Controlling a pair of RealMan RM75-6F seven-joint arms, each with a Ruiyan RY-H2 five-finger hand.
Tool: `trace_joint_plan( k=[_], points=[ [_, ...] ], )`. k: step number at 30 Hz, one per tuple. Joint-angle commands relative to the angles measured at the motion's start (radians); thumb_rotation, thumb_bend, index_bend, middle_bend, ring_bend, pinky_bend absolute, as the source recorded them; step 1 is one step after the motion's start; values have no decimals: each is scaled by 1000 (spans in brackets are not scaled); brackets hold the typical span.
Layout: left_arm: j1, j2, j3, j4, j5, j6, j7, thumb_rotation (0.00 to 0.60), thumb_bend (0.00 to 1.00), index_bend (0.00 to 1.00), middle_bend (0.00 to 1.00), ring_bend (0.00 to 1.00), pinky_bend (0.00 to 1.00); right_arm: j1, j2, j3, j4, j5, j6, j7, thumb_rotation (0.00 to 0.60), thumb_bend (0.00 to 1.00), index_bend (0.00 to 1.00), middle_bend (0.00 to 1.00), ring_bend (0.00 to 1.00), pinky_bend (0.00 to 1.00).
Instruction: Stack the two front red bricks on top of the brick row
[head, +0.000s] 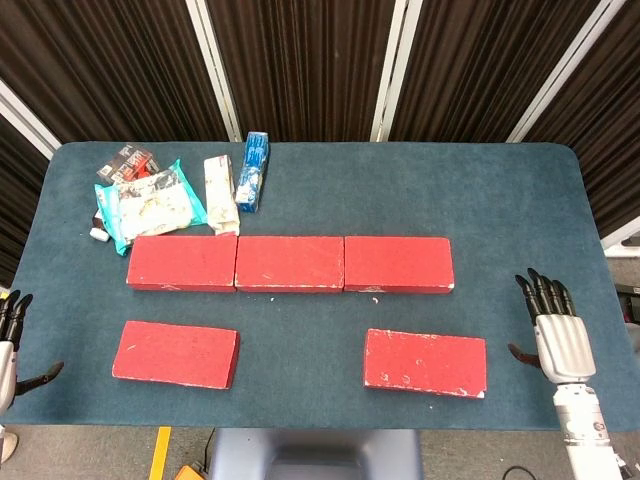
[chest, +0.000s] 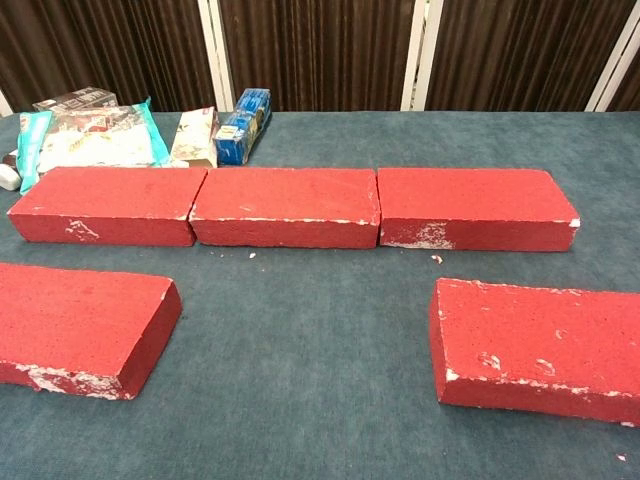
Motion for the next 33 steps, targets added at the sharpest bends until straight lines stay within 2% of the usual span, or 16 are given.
trace_joint_plan(
  k=[1, 9, 14, 20, 25, 28, 33],
  points=[
    [-2, 3, 2, 1, -1, -8, -8, 600, 0, 0, 0, 0, 9, -4, -4, 4, 3, 0, 12, -4, 600, 0, 0, 0, 0, 0],
    [-7, 23, 13, -13, -3, -40, -31, 600, 0, 0, 0, 0, 9, -12, 8, 6, -12, -4, 25, 16, 600, 0, 0, 0, 0, 0],
    [-15, 92, 58, -49, 53, -87, -118, 600, 0, 0, 0, 0, 10, -15, 20, 0, -14, -8, 20, 26, 600, 0, 0, 0, 0, 0],
    [-40, 221, 71, -166, 79, -128, -2, 600, 0, 0, 0, 0, 11, -8, 22, 2, -15, 3, 0, 25, 600, 0, 0, 0, 0, 0],
    [-93, 392, 114, -340, 92, -271, 53, 600, 0, 0, 0, 0, 18, -2, 26, -1, -15, 7, -16, 18, 600, 0, 0, 0, 0, 0],
    [-135, 480, 134, -440, 65, -381, 100, 600, 0, 0, 0, 0, 21, -6, 33, -3, -20, -6, -5, 27, 600, 0, 0, 0, 0, 0],
    [-205, 539, 143, -546, -15, -529, 232, 600, 0, 0, 0, 0, 21, -30, 60, -3, -35, -47, 55, 82, 600, 0, 0, 0, 0, 0]
  ],
)
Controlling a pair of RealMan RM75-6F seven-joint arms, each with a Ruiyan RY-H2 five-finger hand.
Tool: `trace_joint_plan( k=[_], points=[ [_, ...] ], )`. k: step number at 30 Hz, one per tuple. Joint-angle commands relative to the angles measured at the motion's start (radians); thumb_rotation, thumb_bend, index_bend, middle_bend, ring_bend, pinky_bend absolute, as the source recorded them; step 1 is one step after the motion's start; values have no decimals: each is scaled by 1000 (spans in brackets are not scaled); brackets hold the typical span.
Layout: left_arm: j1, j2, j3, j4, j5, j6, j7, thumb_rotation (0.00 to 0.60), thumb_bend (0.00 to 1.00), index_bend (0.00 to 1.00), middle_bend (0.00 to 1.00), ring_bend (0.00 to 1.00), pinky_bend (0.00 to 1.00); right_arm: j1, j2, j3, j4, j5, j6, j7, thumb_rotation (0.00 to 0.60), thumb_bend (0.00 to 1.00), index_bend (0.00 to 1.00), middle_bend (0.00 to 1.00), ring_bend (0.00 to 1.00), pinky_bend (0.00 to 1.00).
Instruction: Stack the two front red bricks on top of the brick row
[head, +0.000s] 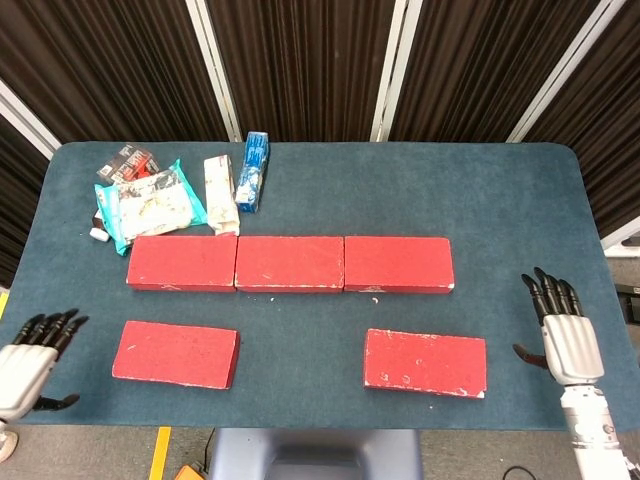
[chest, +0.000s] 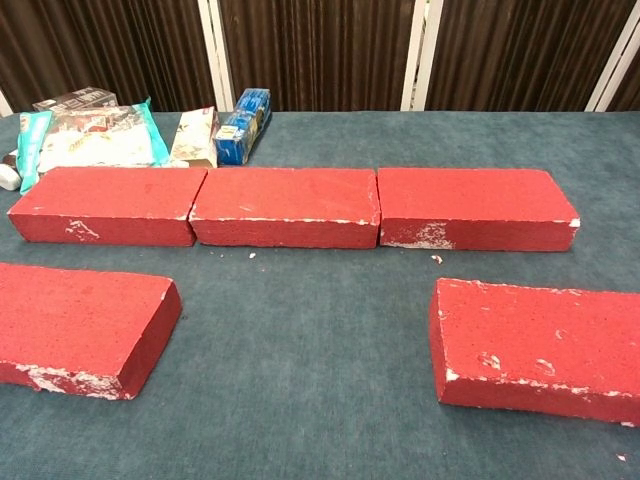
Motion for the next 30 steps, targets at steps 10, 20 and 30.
trace_joint_plan(
  k=[10, 20, 30],
  points=[
    [-189, -18, -11, -191, -299, -202, 363, 600, 0, 0, 0, 0, 21, -32, 56, -2, -29, -27, 49, 49, 600, 0, 0, 0, 0, 0],
    [-405, -151, -57, -270, -695, -144, 646, 600, 0, 0, 0, 0, 34, -49, 63, 14, -46, -3, 75, 57, 600, 0, 0, 0, 0, 0],
    [-532, -305, -34, -305, -911, 31, 787, 600, 0, 0, 0, 0, 39, -49, 71, 18, -60, 20, 54, 48, 600, 0, 0, 0, 0, 0]
  ],
)
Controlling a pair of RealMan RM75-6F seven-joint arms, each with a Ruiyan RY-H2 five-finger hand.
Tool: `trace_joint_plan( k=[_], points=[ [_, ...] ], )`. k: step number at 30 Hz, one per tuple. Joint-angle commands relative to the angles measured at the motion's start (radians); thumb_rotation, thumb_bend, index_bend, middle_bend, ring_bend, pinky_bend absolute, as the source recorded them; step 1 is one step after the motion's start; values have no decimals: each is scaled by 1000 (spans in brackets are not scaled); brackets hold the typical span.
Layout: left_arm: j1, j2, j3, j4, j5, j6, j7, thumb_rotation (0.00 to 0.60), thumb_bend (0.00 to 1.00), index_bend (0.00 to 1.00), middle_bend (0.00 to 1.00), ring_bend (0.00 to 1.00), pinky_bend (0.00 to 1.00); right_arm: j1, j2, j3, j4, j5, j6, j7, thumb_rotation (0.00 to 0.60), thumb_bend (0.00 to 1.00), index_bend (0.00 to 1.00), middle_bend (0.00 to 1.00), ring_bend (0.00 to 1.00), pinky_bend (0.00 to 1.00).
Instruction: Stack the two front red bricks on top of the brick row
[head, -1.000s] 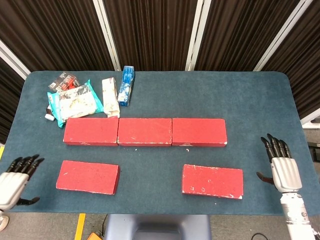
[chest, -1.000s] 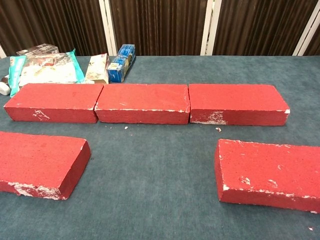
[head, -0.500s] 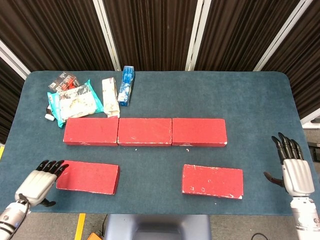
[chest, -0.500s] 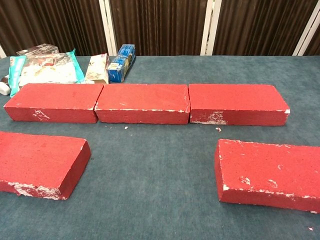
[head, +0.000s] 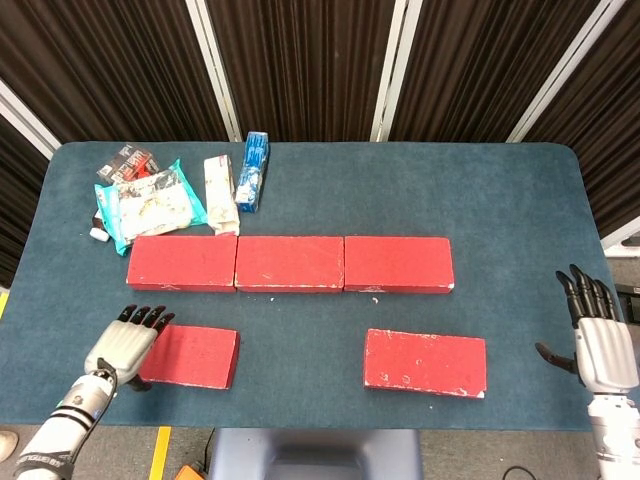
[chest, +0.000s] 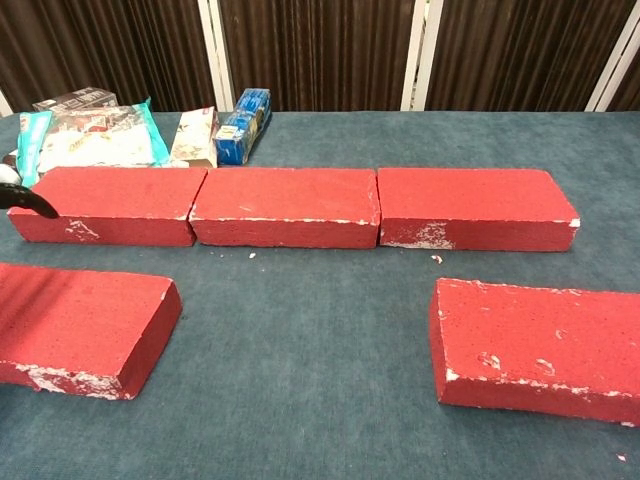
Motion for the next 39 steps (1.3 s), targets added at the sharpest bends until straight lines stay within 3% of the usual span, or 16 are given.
trace_joint_plan(
  k=[1, 7, 15, 39],
  points=[
    [-45, -74, 14, -16, -45, 73, 44, 600, 0, 0, 0, 0, 38, 1, 0, 2, -1, 6, -5, -5, 600, 0, 0, 0, 0, 0],
    [-87, -167, 23, 3, -110, 139, 80, 600, 0, 0, 0, 0, 39, 4, 1, -3, -7, 7, -19, -13, 600, 0, 0, 0, 0, 0],
    [-135, -232, 24, 56, -202, 141, 65, 600, 0, 0, 0, 0, 39, 4, 4, -4, -12, 9, -27, -7, 600, 0, 0, 0, 0, 0],
    [-207, -271, 63, 145, -279, 106, 8, 600, 0, 0, 0, 0, 44, 11, 0, -7, -21, 27, -54, -35, 600, 0, 0, 0, 0, 0]
  ],
)
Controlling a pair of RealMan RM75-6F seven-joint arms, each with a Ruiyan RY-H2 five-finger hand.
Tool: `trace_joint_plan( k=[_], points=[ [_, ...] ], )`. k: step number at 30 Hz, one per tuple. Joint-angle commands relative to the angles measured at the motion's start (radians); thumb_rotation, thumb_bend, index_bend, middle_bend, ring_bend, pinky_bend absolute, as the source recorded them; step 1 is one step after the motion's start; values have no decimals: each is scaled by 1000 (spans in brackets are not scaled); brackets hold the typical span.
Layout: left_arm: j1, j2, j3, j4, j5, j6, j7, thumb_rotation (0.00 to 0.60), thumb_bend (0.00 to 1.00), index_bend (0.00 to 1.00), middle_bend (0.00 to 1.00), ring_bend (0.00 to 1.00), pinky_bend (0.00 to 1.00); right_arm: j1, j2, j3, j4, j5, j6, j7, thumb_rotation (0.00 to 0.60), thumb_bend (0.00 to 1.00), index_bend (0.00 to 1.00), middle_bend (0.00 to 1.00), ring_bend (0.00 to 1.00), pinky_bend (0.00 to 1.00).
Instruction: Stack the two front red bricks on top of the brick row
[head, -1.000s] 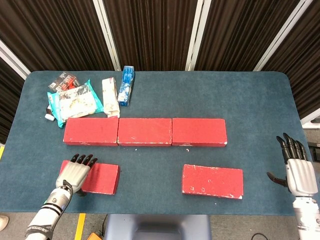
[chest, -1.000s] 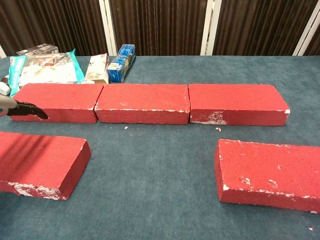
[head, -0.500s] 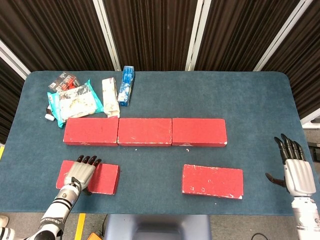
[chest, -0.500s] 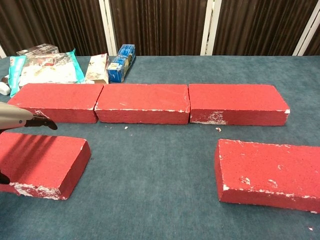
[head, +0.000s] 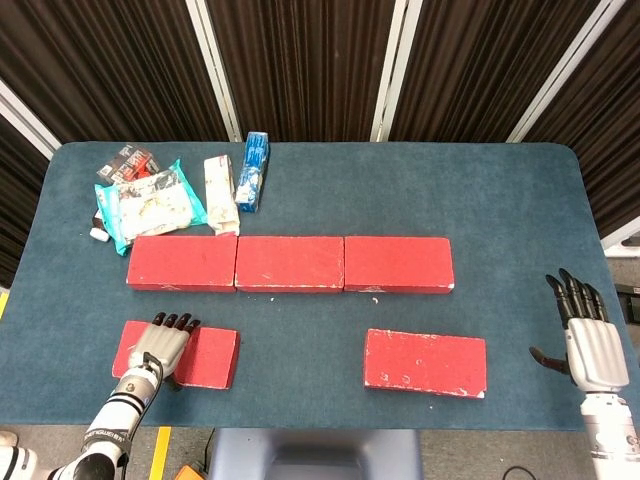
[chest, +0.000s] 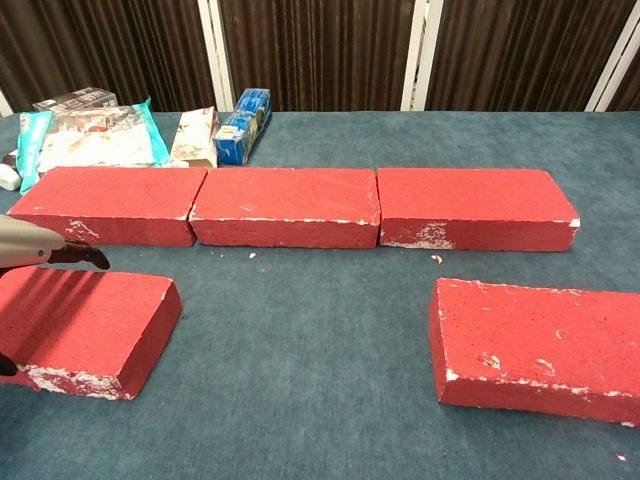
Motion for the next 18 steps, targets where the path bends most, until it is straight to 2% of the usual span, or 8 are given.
trace_joint_plan(
  k=[1, 18],
  points=[
    [-4, 2, 7, 4, -3, 0, -4, 600, 0, 0, 0, 0, 44, 1, -1, 0, 0, 2, -2, -3, 600, 0, 0, 0, 0, 0],
    [-17, -5, 40, 45, -1, -24, -41, 600, 0, 0, 0, 0, 63, 6, -7, -2, -2, 10, -15, -20, 600, 0, 0, 0, 0, 0]
  ],
)
